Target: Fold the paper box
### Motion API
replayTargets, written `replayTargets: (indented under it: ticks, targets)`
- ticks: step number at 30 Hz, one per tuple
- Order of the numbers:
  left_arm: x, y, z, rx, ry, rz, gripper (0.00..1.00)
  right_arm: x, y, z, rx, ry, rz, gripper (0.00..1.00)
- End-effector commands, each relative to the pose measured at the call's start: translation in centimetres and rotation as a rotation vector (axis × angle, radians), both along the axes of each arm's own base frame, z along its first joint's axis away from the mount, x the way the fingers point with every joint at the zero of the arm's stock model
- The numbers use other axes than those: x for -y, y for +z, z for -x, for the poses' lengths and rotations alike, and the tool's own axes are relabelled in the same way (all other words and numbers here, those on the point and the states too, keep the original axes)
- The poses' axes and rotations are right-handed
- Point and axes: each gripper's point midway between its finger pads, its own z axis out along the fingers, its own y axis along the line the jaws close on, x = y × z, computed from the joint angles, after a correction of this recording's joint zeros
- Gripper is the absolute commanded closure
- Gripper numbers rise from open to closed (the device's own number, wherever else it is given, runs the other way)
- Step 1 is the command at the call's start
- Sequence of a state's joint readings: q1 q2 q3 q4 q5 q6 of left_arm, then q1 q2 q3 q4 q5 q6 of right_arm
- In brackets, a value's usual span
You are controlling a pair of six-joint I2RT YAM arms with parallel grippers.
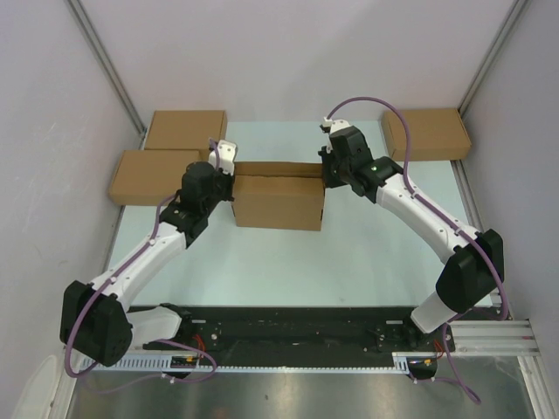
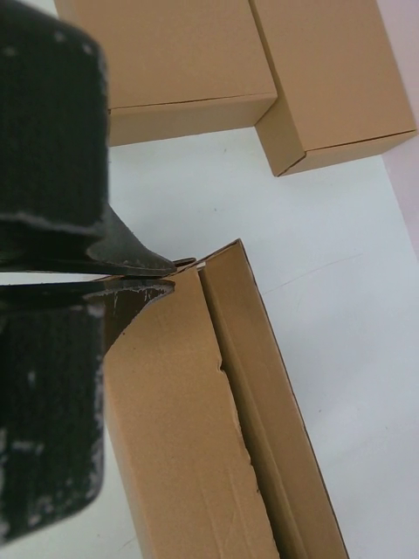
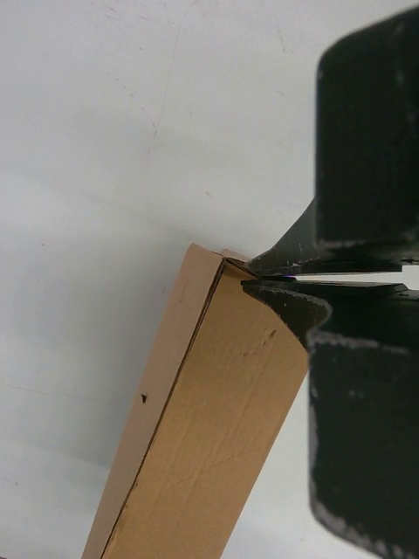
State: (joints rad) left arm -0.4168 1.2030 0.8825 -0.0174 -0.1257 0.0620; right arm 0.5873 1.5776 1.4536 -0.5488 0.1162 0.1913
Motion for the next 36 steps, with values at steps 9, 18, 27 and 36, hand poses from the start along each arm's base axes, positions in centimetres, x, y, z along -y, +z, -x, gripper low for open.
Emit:
replayTargets:
  ticks: [9,18,27,36]
  targets:
    - [1.4,-0.3,1.3,0.101,-0.127,-0.003,1.0,-3.3,-1.4,3.0,-0.079,0.153,-0.044,1.0]
    - [0.8,0.5,1.0,0.154,-0.14,-0.001,1.0,-3.2,-1.3,3.0,-0.075,0.155,-0.039,1.0]
    - [0.4,1.3,0.7,0.164,-0.142,0.001,1.0,-3.3,-1.4,3.1,-0.079,0.159,-0.041,1.0]
    - [0.6,0.9,1.0,0.157,-0.148,0.02,1.0,-3.2,-1.7,3.0,-0.084,0.156,-0.037,1.0]
